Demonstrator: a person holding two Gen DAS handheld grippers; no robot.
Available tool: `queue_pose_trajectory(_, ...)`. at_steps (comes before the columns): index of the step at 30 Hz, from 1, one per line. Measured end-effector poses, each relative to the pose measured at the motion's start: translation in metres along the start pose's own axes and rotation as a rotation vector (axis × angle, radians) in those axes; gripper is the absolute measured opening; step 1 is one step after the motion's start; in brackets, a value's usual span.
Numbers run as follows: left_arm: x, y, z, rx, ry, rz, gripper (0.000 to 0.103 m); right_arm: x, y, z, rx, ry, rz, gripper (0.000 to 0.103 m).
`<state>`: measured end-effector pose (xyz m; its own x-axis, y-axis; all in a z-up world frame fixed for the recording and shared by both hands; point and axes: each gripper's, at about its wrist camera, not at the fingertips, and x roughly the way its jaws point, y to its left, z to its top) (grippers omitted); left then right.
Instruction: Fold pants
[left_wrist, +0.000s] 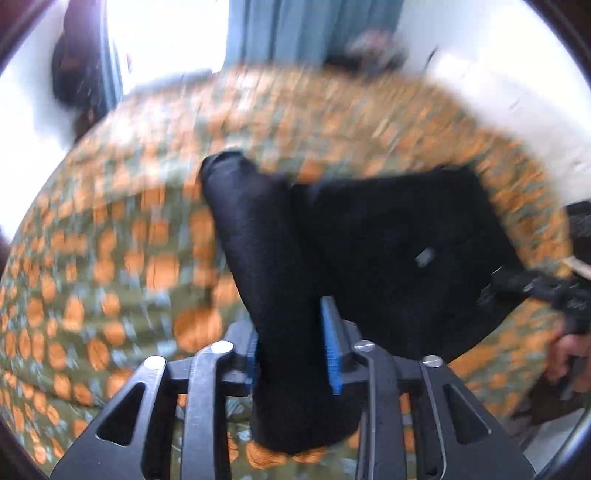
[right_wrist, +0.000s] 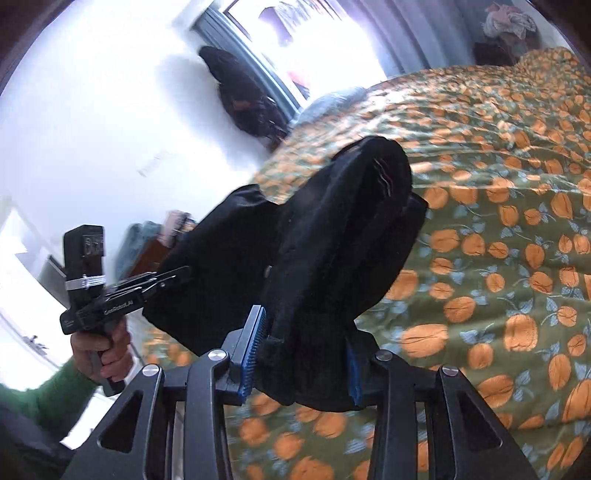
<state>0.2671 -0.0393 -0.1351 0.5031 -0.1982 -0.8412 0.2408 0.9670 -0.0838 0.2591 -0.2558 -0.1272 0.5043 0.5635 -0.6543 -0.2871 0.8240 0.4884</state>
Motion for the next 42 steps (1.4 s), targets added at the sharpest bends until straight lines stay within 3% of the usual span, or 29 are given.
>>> queue_pose_trajectory(1,0.031,0.001,-0.008,0.010,0.082,0.048,0.034,0.016,-0.013,-0.005,0.034,0.046,-0.060,0.040)
queue_pose_trajectory(2,0.057,0.002,-0.017,0.031,0.148,0.116,0.050,0.044,-0.032,-0.014,0.081,0.123,-0.158,0.040)
queue_pose_trajectory(3,0.069,0.003,-0.024,0.043,0.151,0.124,0.056,0.060,-0.044,-0.023,0.103,0.181,-0.235,0.041)
queue_pose_trajectory(4,0.066,0.006,-0.026,0.028,0.107,0.115,0.058,0.072,-0.056,-0.032,0.136,0.219,-0.260,0.046)
queue_pose_trajectory(6,0.053,0.013,-0.023,-0.020,0.093,0.114,0.074,0.065,-0.070,-0.041,0.223,0.152,-0.204,0.050)
queue_pose_trajectory(7,0.044,0.017,-0.022,-0.032,0.087,0.109,0.076,0.056,-0.071,-0.041,0.253,0.118,-0.193,0.052)
queue_pose_trajectory(10,0.015,0.020,-0.028,-0.031,0.025,0.118,0.084,0.036,-0.062,-0.042,0.215,0.094,-0.233,0.058)
queue_pose_trajectory(12,-0.002,0.020,-0.039,-0.051,-0.001,0.125,0.094,0.022,-0.050,-0.042,0.163,0.080,-0.296,0.060)
queue_pose_trajectory(14,-0.013,0.015,-0.048,-0.072,-0.007,0.109,0.096,0.009,-0.033,-0.046,0.135,0.071,-0.343,0.078)
queue_pose_trajectory(15,-0.021,0.010,-0.055,-0.082,-0.005,0.105,0.096,0.005,-0.028,-0.049,0.126,0.065,-0.364,0.099)
queue_pose_trajectory(16,-0.027,0.007,-0.060,-0.085,-0.003,0.104,0.096,0.001,-0.019,-0.053,0.114,0.052,-0.380,0.103)
queue_pose_trajectory(22,-0.061,-0.023,-0.078,-0.026,-0.036,0.156,0.097,-0.024,0.032,-0.095,0.070,0.010,-0.520,0.103)
queue_pose_trajectory(24,-0.066,-0.029,-0.081,-0.023,-0.033,0.158,0.097,-0.032,0.043,-0.105,0.064,-0.004,-0.526,0.103)
queue_pose_trajectory(33,-0.092,-0.045,-0.090,0.020,-0.087,0.196,0.098,-0.052,0.091,-0.105,-0.024,-0.039,-0.598,0.103)
queue_pose_trajectory(38,-0.118,-0.048,-0.100,0.070,-0.193,0.231,0.100,-0.059,0.113,-0.106,-0.077,-0.041,-0.635,0.103)
queue_pose_trajectory(42,-0.147,-0.043,-0.110,0.065,-0.273,0.216,0.101,-0.070,0.133,-0.117,-0.095,-0.055,-0.642,0.103)
